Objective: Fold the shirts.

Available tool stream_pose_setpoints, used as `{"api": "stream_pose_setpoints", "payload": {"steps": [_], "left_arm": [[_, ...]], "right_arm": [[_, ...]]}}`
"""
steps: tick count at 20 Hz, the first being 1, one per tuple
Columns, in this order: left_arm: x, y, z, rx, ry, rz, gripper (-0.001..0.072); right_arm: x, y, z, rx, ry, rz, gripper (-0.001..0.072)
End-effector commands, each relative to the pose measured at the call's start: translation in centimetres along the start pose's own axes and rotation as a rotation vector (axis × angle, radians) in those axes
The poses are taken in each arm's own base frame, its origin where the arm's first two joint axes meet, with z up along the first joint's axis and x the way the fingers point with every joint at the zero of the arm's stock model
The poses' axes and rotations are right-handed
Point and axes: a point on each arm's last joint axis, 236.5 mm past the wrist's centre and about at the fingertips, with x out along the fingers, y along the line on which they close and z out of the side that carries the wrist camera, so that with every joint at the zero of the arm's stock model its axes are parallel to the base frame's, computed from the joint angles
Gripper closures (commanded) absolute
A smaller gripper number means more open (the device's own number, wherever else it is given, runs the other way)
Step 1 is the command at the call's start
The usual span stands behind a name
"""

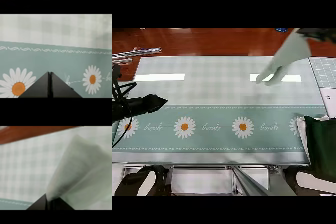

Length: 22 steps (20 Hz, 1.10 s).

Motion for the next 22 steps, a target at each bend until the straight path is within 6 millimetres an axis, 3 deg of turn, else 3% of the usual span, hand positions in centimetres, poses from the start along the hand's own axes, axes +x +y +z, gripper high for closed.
{"api": "stream_pose_setpoints", "payload": {"steps": [1,4,7,9,11,16,18,21,22], "left_arm": [[0.0,-0.2,0.0,-0.003,-0.001,-0.008,0.0688],[0.0,-0.3,0.1,-0.003,-0.003,-0.01,0.0688],[0.1,-0.7,-0.1,0.015,0.004,-0.021,0.0688],[0.4,-1.6,-0.7,0.061,0.022,-0.039,0.0688],[0.7,-2.6,-1.1,0.099,0.033,-0.059,0.0689],[1.2,-4.0,-1.3,0.139,0.028,-0.082,0.0688],[1.2,-3.9,-1.2,0.138,0.027,-0.081,0.0688],[1.8,-3.5,-1.4,0.125,0.048,-0.077,0.0689],[2.2,-3.3,-1.6,0.117,0.06,-0.074,0.0689]], "right_arm": [[-7.3,-4.6,0.1,0.135,-0.075,-0.119,0.0689],[-12.6,-8.6,-2.1,0.252,-0.1,-0.284,0.069],[-17.2,-12.3,-5.9,0.368,-0.082,-0.464,0.069],[-19.2,-13.4,-7.8,0.458,-0.127,-0.51,0.0689],[-20.0,-15.0,-11.0,0.555,-0.13,-0.549,0.0689],[-20.1,-20.2,-22.4,0.837,-0.056,-0.741,0.0688],[-21.3,-22.3,-27.0,0.893,0.001,-0.882,0.0688],[-24.7,-24.7,-33.8,0.938,0.146,-1.13,0.0687],[-25.0,-25.0,-35.4,1.001,0.16,-1.178,0.0643]]}}
